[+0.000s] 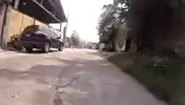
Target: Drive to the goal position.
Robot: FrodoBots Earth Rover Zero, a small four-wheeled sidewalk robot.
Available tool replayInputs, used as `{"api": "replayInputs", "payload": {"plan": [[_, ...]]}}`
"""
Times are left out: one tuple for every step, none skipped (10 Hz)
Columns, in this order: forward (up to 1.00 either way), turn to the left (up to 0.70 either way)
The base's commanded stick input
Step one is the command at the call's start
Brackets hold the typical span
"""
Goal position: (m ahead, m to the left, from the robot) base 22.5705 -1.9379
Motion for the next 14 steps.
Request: {"api": "replayInputs", "payload": {"plan": [[1.00,0.00],[1.00,0.00],[1.00,0.00],[1.00,0.00],[1.00,0.00],[1.00,0.00],[1.00,0.00],[1.00,0.00],[1.00,0.00],[1.00,0.00],[1.00,0.00],[1.00,0.00],[1.00,0.00],[1.00,0.00]]}}
